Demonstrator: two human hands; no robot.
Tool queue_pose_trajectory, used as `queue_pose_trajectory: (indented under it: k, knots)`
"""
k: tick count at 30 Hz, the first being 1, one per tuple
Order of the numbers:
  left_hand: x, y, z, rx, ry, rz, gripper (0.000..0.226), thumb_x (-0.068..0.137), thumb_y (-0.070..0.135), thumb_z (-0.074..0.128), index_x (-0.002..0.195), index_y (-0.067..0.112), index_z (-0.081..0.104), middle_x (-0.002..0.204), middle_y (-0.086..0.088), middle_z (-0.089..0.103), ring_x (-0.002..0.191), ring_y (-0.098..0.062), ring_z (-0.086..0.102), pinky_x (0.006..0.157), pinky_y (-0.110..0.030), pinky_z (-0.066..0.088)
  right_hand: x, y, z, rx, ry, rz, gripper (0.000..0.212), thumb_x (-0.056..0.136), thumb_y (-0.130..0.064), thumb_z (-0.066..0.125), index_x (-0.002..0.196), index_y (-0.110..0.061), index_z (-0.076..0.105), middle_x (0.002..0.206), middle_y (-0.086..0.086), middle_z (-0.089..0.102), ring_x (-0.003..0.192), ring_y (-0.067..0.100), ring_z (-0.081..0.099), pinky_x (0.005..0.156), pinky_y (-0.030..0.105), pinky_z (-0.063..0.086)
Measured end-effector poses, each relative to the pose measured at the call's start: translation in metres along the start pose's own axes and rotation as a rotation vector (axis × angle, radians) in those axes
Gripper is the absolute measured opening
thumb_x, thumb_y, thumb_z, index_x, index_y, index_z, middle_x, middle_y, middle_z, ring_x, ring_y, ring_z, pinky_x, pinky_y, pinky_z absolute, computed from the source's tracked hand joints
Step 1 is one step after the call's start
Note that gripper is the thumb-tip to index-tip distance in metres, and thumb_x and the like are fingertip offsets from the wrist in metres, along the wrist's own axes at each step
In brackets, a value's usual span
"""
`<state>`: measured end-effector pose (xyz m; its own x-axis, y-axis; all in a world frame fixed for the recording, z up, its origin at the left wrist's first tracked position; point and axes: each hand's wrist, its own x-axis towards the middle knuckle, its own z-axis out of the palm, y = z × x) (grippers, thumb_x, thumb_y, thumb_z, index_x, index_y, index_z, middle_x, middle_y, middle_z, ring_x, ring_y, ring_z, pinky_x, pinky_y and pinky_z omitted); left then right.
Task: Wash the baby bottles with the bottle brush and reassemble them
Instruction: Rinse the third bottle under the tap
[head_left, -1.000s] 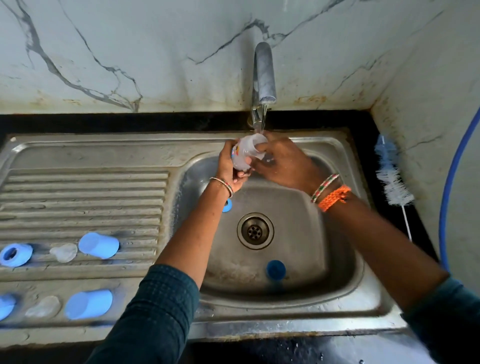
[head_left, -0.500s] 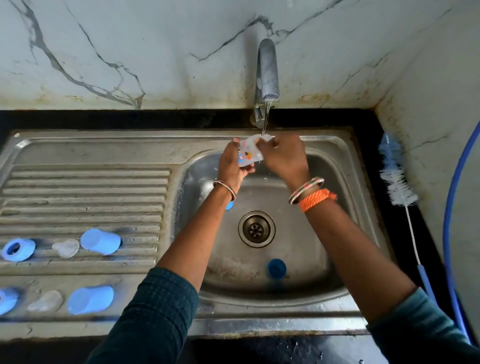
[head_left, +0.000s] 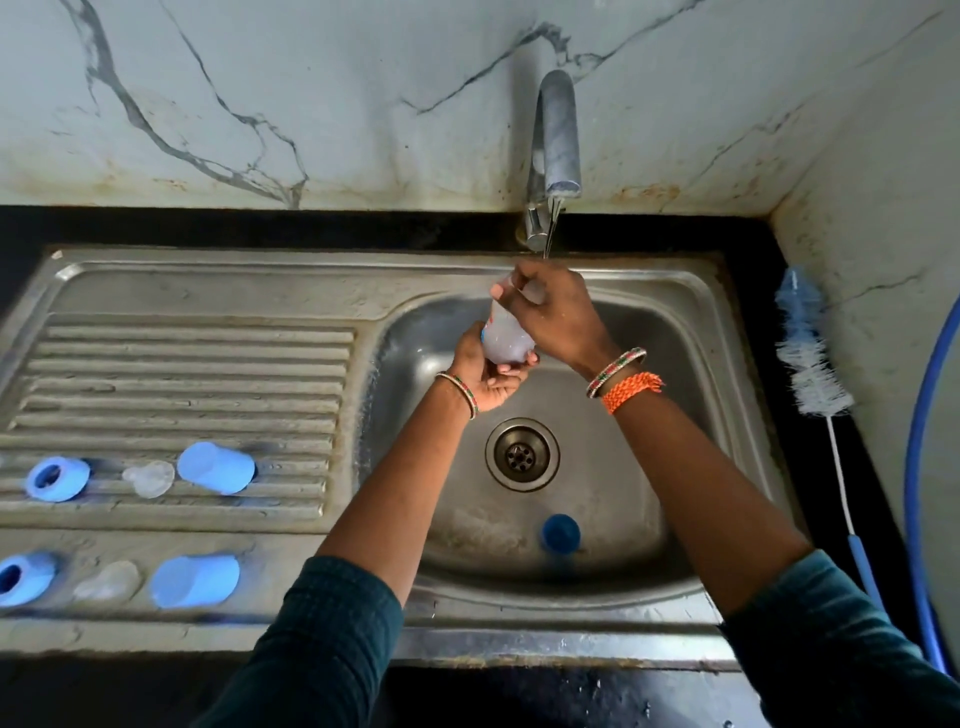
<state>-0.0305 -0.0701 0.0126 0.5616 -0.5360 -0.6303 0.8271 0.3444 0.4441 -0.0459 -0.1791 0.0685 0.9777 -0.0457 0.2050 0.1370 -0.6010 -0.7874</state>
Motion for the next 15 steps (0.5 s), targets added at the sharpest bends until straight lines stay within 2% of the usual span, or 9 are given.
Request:
queue_pose_trajectory:
  k: [3, 4, 6, 8, 10, 11, 12, 13, 15]
  knots:
    - [0.002, 0.004, 0.004, 0.033, -0.007, -0.015, 0.049, 0.096, 0.042, 0.023, 0.082, 0.004, 0.051, 0.057, -0.012, 0.053, 0.03, -0.007, 0.035, 0.024, -0.012, 0.023, -0.003, 0.005, -0.008, -0.008, 0.019, 0.045, 0.023, 0.088, -0.023, 0.067, 0.09, -0.001, 0.061, 0.088, 0.012, 0.064, 0.078, 0.016, 0.055, 0.064, 0.009, 0.036]
    - [0.002, 0.005, 0.006, 0.035, -0.01, -0.009, 0.048, 0.097, 0.041, 0.023, 0.083, 0.004, 0.051, 0.057, -0.012, 0.054, 0.031, -0.007, 0.036, 0.026, -0.012, 0.023, -0.003, 0.006, -0.008, 0.008, 0.017, 0.068, 0.024, 0.087, -0.022, 0.067, 0.098, -0.002, 0.058, 0.094, 0.011, 0.064, 0.083, 0.016, 0.056, 0.069, 0.012, 0.04]
    - [0.002, 0.004, 0.011, 0.016, -0.019, 0.013, 0.047, 0.099, 0.039, 0.023, 0.084, 0.005, 0.051, 0.056, -0.01, 0.057, 0.034, -0.008, 0.04, 0.029, -0.012, 0.027, -0.002, 0.005, -0.007, 0.061, 0.042, 0.105, 0.036, 0.085, -0.019, 0.07, 0.107, -0.005, 0.046, 0.101, 0.005, 0.062, 0.089, 0.019, 0.059, 0.076, 0.027, 0.05]
    - [0.004, 0.002, 0.012, 0.005, 0.014, 0.035, 0.05, 0.1, 0.046, 0.026, 0.092, 0.005, 0.054, 0.062, -0.01, 0.063, 0.045, -0.012, 0.053, 0.037, -0.015, 0.042, -0.001, 0.001, -0.008, 0.069, 0.077, 0.131, 0.05, 0.081, -0.017, 0.073, 0.116, -0.002, 0.041, 0.102, -0.004, 0.057, 0.092, 0.018, 0.059, 0.079, 0.033, 0.051]
    - [0.009, 0.002, 0.01, 0.071, 0.135, 0.063, 0.054, 0.099, 0.052, 0.026, 0.112, 0.007, 0.054, 0.084, -0.013, 0.068, 0.077, -0.02, 0.062, 0.064, -0.027, 0.056, -0.001, -0.003, -0.009, 0.059, 0.119, 0.129, 0.063, 0.08, -0.015, 0.075, 0.129, -0.004, 0.036, 0.108, 0.003, 0.062, 0.098, 0.017, 0.059, 0.08, 0.023, 0.046]
    - [0.012, 0.002, 0.007, 0.118, 0.202, 0.072, 0.054, 0.1, 0.051, 0.023, 0.122, 0.01, 0.05, 0.099, -0.014, 0.064, 0.093, -0.025, 0.059, 0.079, -0.035, 0.054, -0.003, -0.005, -0.009, 0.052, 0.161, 0.111, 0.067, 0.08, -0.014, 0.074, 0.133, -0.004, 0.035, 0.111, 0.008, 0.064, 0.1, 0.015, 0.058, 0.081, 0.018, 0.042]
    - [0.014, 0.003, 0.002, 0.155, 0.266, 0.078, 0.051, 0.102, 0.046, 0.021, 0.128, 0.011, 0.047, 0.111, -0.015, 0.058, 0.1, -0.026, 0.055, 0.089, -0.038, 0.047, -0.005, -0.008, -0.008, 0.055, 0.23, 0.08, 0.067, 0.081, -0.013, 0.074, 0.135, -0.002, 0.036, 0.114, 0.009, 0.064, 0.101, 0.012, 0.055, 0.082, 0.013, 0.039]
    - [0.015, 0.003, -0.004, 0.187, 0.336, 0.094, 0.046, 0.103, 0.039, 0.021, 0.129, 0.012, 0.047, 0.114, -0.015, 0.054, 0.094, -0.025, 0.054, 0.092, -0.039, 0.044, -0.009, -0.008, -0.005, 0.059, 0.3, 0.05, 0.064, 0.082, -0.013, 0.072, 0.135, -0.001, 0.039, 0.117, 0.008, 0.063, 0.102, 0.008, 0.053, 0.084, 0.009, 0.038]
    - [0.016, 0.006, -0.016, 0.243, 0.472, 0.153, 0.029, 0.101, 0.025, 0.027, 0.116, 0.014, 0.05, 0.101, -0.012, 0.055, 0.072, -0.017, 0.047, 0.08, -0.033, 0.045, -0.012, 0.005, 0.009, 0.054, 0.32, 0.052, 0.055, 0.086, -0.015, 0.069, 0.133, 0.001, 0.046, 0.122, 0.011, 0.061, 0.109, 0.011, 0.055, 0.091, 0.009, 0.037]
